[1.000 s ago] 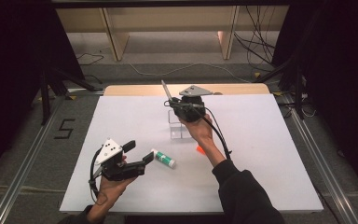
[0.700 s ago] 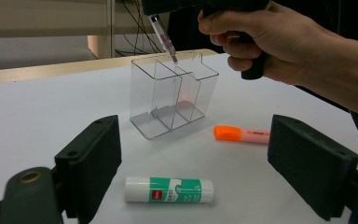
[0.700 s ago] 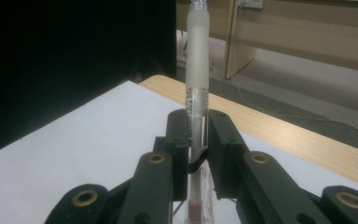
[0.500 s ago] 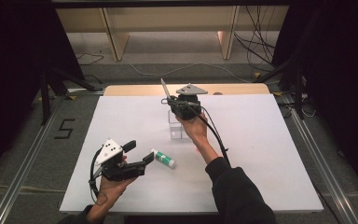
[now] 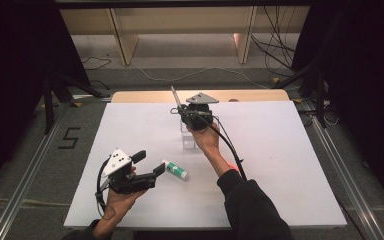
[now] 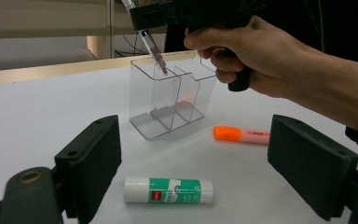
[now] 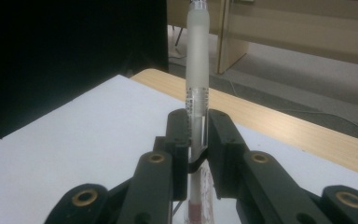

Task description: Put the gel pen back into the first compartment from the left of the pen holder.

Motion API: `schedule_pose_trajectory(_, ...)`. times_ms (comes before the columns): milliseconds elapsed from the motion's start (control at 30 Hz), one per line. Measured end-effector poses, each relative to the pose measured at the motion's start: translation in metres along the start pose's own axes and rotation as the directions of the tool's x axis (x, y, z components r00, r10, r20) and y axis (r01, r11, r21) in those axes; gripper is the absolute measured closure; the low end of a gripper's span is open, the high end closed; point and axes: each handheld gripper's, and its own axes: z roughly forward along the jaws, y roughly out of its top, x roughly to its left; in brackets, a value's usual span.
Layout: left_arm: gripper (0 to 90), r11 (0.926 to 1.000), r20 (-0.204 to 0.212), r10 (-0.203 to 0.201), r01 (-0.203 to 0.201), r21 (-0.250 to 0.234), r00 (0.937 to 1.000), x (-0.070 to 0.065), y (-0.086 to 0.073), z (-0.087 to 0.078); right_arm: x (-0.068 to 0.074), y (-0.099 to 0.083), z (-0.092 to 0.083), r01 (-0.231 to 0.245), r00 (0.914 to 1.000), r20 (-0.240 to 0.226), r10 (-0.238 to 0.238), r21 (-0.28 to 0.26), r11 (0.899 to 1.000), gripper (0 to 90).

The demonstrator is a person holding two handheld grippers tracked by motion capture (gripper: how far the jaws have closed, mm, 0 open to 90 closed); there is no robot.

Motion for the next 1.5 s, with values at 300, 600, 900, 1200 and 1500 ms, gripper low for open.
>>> schedule_pose_trajectory(300, 16.9, 1.0000, 0.000, 0.000, 0.000, -0.001, 1.0000, 0.000, 0.000, 0.000, 0.001, -0.006, 0.002, -0.018, 0.9998, 0.006, 0.018, 0.003, 1.000, 79.7)
schedule_pose_trajectory(600, 16.9, 1.0000, -0.002, 0.001, -0.001, 0.002, 1.0000, 0.000, 0.000, 0.000, -0.001, -0.013, 0.001, -0.027, 0.9996, 0.007, 0.027, 0.007, 1.000, 79.7)
schedule_pose_trajectory(900, 16.9, 1.0000, -0.004, 0.004, -0.004, 0.003, 1.0000, 0.000, 0.000, 0.000, -0.002, -0.019, 0.001, -0.027, 0.9996, 0.011, 0.027, 0.016, 0.999, 79.7)
schedule_pose_trajectory(1200, 16.9, 1.0000, -0.004, -0.001, 0.001, 0.000, 1.0000, 0.000, 0.000, 0.000, -0.002, -0.023, 0.001, -0.040, 0.9991, 0.013, 0.040, 0.019, 0.999, 79.6)
schedule_pose_trajectory(1500, 16.9, 1.0000, -0.004, 0.000, 0.000, -0.003, 1.0000, 0.000, 0.000, 0.000, 0.000, -0.026, 0.000, -0.029, 0.9995, 0.014, 0.029, 0.024, 0.999, 79.5)
